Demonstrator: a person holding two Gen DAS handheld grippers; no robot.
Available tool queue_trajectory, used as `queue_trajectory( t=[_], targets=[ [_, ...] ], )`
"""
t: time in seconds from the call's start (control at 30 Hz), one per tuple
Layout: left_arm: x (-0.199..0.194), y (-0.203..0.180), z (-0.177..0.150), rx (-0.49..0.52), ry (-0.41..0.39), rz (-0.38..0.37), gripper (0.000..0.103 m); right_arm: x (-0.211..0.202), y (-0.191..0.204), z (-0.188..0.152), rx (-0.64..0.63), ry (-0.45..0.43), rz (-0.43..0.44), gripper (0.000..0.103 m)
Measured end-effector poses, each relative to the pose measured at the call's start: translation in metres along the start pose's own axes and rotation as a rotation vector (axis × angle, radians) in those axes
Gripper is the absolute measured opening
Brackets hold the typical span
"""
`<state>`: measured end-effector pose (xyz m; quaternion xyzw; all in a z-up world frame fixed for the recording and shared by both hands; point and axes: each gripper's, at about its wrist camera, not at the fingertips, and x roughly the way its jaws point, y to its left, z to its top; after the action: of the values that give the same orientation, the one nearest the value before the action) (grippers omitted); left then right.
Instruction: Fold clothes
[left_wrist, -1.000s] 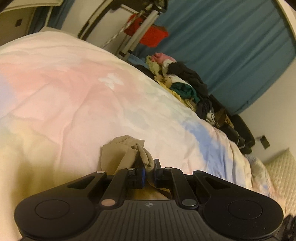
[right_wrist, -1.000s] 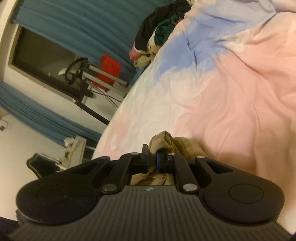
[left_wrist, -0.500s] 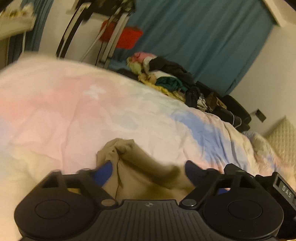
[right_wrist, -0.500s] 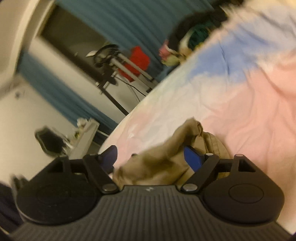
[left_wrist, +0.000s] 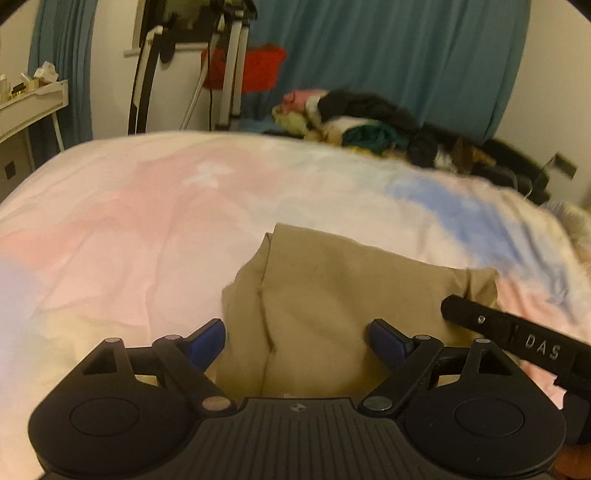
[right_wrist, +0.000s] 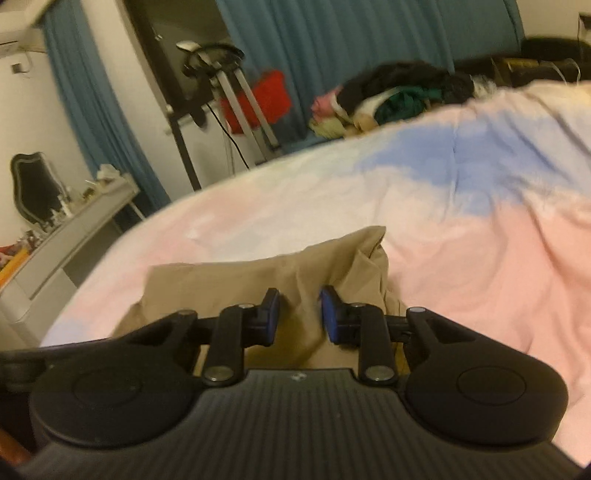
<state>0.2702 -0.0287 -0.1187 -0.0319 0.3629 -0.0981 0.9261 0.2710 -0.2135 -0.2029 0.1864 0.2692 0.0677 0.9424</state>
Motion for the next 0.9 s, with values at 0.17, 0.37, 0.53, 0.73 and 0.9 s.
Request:
queue_trajectory(
  t=[0.17,0.37,0.53,0.73,0.9],
  targets=[
    [-0.007,0.002,-0.004,0.003,-0.009,-0.004,0.086,-0.015,0.007,-0.004,-0.020,-0.010,0.002,0.029],
    [-0.049,-0.007,-0.015,0.047,-0.052,-0.035,0.086,-0.065,0.020,-0.013,-0.041,-0.037,-0.005,0.029],
    [-0.065,-0.013,-0.039,0.042,0.022,-0.024,0.087,-0.082,0.020,-0.034,-0.021,0.042,-0.037,0.029],
    [-0.063,0.000,-0.049,-0.032,0.083,-0.014,0.087,-0.070,0.016,-0.051,-0.025,0.118,-0.066,0.027],
    [-0.104,0.018,-0.041,-0.124,0.074,-0.147,0.087,-0.091,0.012,-0.048,0.067,0.088,-0.032,0.031]
  ],
)
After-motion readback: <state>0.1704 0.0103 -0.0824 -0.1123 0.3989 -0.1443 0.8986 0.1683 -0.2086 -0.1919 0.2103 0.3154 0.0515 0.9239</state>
